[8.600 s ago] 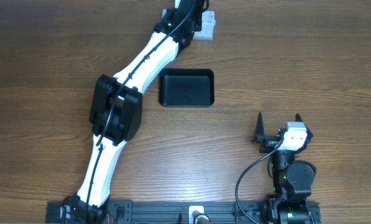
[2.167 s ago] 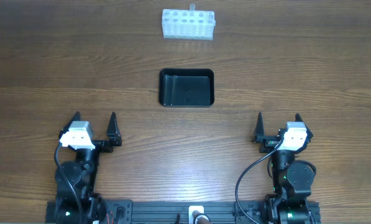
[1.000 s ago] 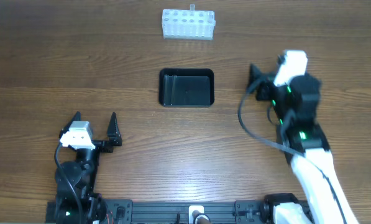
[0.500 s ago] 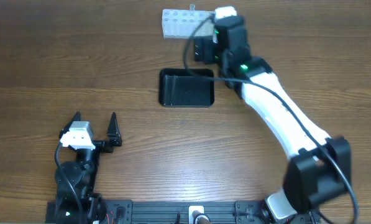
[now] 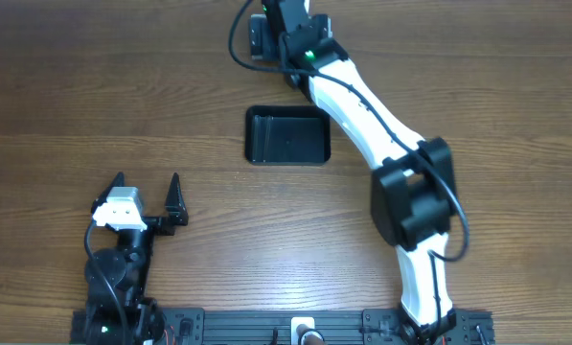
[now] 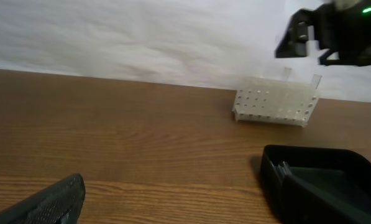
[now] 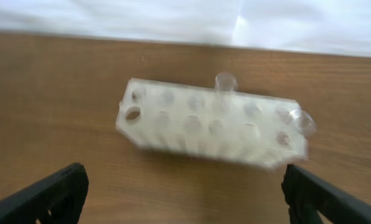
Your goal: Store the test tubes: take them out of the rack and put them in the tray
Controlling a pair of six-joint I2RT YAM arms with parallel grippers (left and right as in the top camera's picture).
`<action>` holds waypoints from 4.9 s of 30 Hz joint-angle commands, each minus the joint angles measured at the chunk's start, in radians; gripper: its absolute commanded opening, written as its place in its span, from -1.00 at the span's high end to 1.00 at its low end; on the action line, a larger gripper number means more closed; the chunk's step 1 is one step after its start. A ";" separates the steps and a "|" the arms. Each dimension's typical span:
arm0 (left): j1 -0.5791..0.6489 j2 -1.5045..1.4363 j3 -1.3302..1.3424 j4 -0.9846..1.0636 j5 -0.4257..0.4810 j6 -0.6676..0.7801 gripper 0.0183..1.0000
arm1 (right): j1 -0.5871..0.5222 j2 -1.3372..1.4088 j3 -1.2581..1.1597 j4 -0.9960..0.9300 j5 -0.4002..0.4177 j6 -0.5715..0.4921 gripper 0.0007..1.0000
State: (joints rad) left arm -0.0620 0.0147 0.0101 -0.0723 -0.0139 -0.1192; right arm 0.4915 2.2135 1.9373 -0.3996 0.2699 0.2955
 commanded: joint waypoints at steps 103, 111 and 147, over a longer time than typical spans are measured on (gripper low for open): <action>0.006 -0.009 -0.004 -0.003 0.010 0.015 -1.00 | -0.018 0.126 0.274 0.045 0.302 -0.043 0.76; 0.006 -0.009 -0.004 -0.003 0.010 0.015 -1.00 | 0.031 -0.051 0.274 0.063 0.346 -0.092 0.77; 0.006 -0.009 -0.004 -0.003 0.010 0.015 -1.00 | 0.109 -0.149 -0.256 -0.349 -0.040 0.295 0.82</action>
State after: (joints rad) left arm -0.0620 0.0147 0.0101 -0.0723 -0.0135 -0.1192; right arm 0.6094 2.0548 1.6978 -0.7551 0.2413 0.5743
